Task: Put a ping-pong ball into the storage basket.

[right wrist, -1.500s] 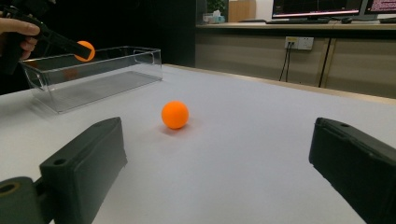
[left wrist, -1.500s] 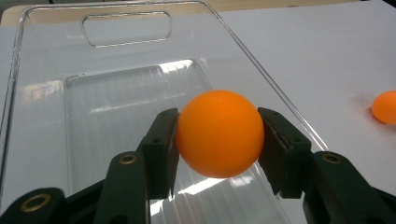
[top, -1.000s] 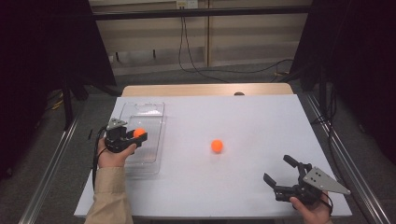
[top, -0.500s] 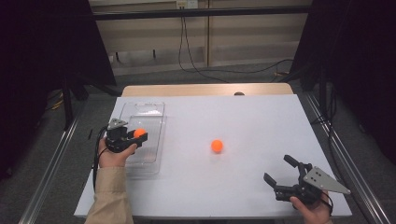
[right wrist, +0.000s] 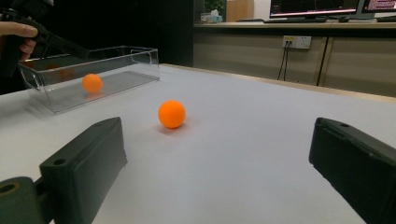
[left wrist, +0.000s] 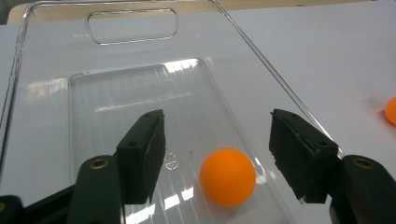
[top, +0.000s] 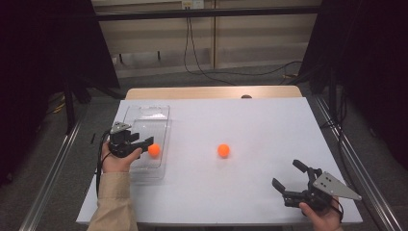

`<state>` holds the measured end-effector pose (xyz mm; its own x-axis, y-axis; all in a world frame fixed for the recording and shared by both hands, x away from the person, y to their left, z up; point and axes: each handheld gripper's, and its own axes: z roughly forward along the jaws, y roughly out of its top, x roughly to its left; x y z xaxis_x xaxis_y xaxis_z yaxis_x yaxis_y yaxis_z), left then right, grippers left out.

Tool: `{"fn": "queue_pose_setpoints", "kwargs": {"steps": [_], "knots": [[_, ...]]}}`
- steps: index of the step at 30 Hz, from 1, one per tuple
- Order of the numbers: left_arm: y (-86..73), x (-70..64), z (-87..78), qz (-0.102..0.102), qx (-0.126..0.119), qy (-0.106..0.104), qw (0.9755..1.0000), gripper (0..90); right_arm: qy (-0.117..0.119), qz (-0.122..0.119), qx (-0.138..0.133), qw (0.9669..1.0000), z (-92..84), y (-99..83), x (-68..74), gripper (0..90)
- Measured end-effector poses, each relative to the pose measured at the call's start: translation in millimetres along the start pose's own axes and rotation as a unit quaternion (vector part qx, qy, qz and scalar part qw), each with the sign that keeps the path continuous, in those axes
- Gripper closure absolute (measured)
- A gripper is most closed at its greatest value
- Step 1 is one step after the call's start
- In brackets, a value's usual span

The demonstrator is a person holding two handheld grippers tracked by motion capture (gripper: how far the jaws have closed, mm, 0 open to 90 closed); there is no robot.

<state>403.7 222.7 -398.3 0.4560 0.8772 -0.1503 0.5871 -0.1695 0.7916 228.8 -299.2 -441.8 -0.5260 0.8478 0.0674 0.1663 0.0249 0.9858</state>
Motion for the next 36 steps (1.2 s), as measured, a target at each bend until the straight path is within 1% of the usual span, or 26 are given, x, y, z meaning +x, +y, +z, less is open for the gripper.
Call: {"fn": "queue_pose_setpoints", "kwargs": {"steps": [4,8,10,13,15,16,21,27,31,34,36], "knots": [[1.4,-2.3,-0.3,-0.002,-0.006,-0.005,1.0000,32.1,0.000,0.002,0.001,1.0000,0.2,-0.2,-0.1,3.1],[1.7,-2.0,0.0,-0.004,-0.007,-0.002,1.0000,27.2,-0.001,0.002,0.002,1.0000,0.4,-0.6,-0.3,3.1],[2.0,-2.2,0.1,-0.009,-0.011,-0.003,0.9999,25.0,-0.001,0.002,0.002,1.0000,0.3,-0.7,-0.7,3.1],[2.9,-3.5,-0.3,-0.011,-0.015,-0.010,0.9998,23.4,-0.002,0.002,0.003,1.0000,0.4,-1.2,-1.4,3.0],[4.2,-4.6,-0.9,-0.007,-0.016,-0.010,0.9998,22.1,-0.002,0.001,0.004,1.0000,0.5,-1.4,-1.7,3.0],[4.8,-5.5,-1.1,-0.009,-0.019,-0.012,0.9997,20.8,-0.003,0.001,0.004,1.0000,0.5,-1.4,-1.8,3.0],[7.2,-8.9,-1.6,-0.003,-0.020,-0.020,0.9996,19.3,-0.004,0.001,0.004,1.0000,0.7,-1.8,-2.1,3.0],[9.1,-13.6,-1.4,0.003,-0.023,-0.022,0.9995,16.8,-0.004,0.002,0.004,1.0000,0.1,-2.0,-2.2,3.0],[11.2,-17.2,-1.1,0.016,-0.019,-0.022,0.9994,14.8,-0.005,0.002,0.004,1.0000,-0.2,-2.0,-2.6,3.0],[12.2,-19.3,-0.4,0.017,-0.022,-0.027,0.9992,13.7,-0.006,0.002,0.004,1.0000,0.0,-2.0,-2.4,3.0],[12.3,-20.0,0.1,0.014,-0.024,-0.029,0.9992,12.8,-0.005,0.001,0.005,1.0000,0.0,-2.3,-2.4,3.0]]}}
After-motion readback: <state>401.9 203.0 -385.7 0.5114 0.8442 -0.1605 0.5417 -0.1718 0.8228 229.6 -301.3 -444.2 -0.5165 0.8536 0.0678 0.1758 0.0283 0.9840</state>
